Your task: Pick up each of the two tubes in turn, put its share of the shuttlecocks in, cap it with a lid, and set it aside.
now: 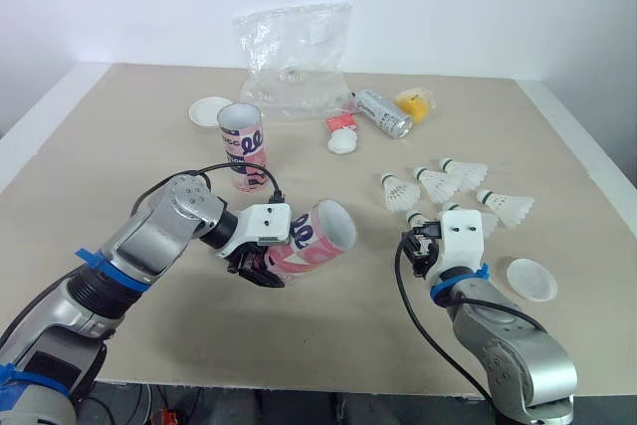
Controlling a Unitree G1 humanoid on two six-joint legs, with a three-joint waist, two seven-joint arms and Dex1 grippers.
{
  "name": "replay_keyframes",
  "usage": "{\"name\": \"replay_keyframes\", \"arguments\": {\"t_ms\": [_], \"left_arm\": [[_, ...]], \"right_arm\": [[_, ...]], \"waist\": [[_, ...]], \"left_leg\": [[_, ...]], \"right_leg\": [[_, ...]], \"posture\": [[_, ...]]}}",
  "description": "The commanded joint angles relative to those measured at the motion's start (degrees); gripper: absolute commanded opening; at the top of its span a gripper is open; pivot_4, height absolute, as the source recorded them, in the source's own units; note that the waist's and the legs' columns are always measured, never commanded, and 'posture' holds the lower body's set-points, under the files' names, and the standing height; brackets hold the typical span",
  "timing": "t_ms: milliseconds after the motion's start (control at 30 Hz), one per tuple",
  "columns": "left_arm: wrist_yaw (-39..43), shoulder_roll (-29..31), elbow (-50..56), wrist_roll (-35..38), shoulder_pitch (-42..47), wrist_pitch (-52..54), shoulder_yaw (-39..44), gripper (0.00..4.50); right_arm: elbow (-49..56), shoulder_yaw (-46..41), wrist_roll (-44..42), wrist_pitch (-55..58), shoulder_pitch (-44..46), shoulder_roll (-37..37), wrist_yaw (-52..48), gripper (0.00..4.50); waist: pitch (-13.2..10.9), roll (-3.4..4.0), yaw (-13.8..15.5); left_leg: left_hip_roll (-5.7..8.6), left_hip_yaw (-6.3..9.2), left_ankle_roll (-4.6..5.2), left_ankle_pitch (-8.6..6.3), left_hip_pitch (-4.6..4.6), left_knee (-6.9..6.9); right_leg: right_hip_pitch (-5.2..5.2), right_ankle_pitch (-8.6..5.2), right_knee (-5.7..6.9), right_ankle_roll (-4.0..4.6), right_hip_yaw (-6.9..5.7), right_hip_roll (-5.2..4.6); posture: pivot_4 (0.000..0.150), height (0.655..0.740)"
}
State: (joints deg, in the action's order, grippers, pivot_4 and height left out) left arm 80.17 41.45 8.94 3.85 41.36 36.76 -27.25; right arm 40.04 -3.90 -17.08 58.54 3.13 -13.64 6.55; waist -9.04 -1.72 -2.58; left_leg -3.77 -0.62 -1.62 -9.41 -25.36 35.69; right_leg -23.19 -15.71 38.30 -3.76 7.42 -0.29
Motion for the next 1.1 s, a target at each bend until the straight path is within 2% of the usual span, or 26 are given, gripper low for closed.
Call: {"name": "replay_keyframes", "arguments": {"t_ms": [33,100,433,600,700,867,1000,1100], "left_arm": [[-0.9,0.2,0.2,-0.3,-0.5,0.3,-0.5,2.90],[-1.0,0.1,-0.2,-0.4,-0.4,0.1,-0.5,2.90],[-1.3,-0.5,-1.4,-0.5,0.1,-0.5,-0.5,2.90],[-1.6,-1.1,-2.6,-0.5,0.3,-1.4,-0.4,2.90],[-1.4,-1.2,-3.0,-0.5,0.4,-1.7,-0.3,2.90],[-0.7,-1.3,-4.9,-0.8,1.4,-2.9,-0.6,2.90],[-0.3,-1.5,-6.8,-1.1,2.2,-4.1,-0.7,2.90],[0.1,-1.8,-8.2,-1.3,2.8,-4.9,-0.9,2.90]], "right_arm": [[0.7,-0.1,1.1,-0.3,0.9,0.2,-0.4,1.01],[0.7,0.0,1.5,-0.1,0.9,0.6,-0.5,0.07],[1.1,0.2,3.2,0.0,0.8,0.8,-1.8,0.02],[3.9,-0.7,2.5,0.4,1.3,-1.9,-5.3,0.02],[7.3,-3.6,-0.3,1.4,1.7,-5.8,-10.3,0.02],[11.7,-10.0,-6.9,1.7,3.0,-18.0,-23.0,0.02],[10.5,-13.9,-10.4,-5.2,5.5,-29.6,-36.4,0.02],[6.9,-13.6,-11.6,-14.5,8.5,-36.1,-46.8,0.02]], "waist": [[0.0,0.00,0.0],[0.0,0.00,0.0],[0.0,0.01,0.0],[0.0,0.02,0.0],[0.0,0.03,0.0],[0.0,0.05,0.1],[-0.1,0.25,0.0],[-0.1,0.19,0.0]], "left_leg": [[0.00,0.00,0.00,0.00,0.00,0.00],[0.01,0.00,0.00,0.00,0.00,0.00],[0.01,0.01,0.03,0.03,0.00,0.00],[0.03,0.01,0.06,0.05,0.00,0.01],[0.10,0.01,0.10,0.08,0.00,0.02],[0.14,0.04,0.15,0.11,-0.01,0.07],[0.21,0.08,0.23,0.17,-0.02,0.10],[0.24,0.03,0.31,0.21,0.00,0.13]], "right_leg": [[0.00,0.00,0.00,0.00,0.00,0.00],[0.00,0.00,0.00,0.00,0.00,0.00],[0.00,0.03,0.00,0.00,0.00,0.00],[0.01,0.04,0.00,0.00,0.01,-0.01],[0.04,0.06,-0.01,-0.03,0.03,-0.08],[0.08,0.10,-0.02,-0.09,0.02,-0.09],[0.10,0.12,-0.01,-0.09,0.04,-0.13],[0.10,0.19,-0.04,-0.13,0.07,-0.14]], "posture": [[0.150,0.7400],[0.150,0.7400],[0.150,0.7400],[0.150,0.7400],[0.150,0.7400],[0.150,0.7400],[0.150,0.7400],[0.150,0.7400]]}}
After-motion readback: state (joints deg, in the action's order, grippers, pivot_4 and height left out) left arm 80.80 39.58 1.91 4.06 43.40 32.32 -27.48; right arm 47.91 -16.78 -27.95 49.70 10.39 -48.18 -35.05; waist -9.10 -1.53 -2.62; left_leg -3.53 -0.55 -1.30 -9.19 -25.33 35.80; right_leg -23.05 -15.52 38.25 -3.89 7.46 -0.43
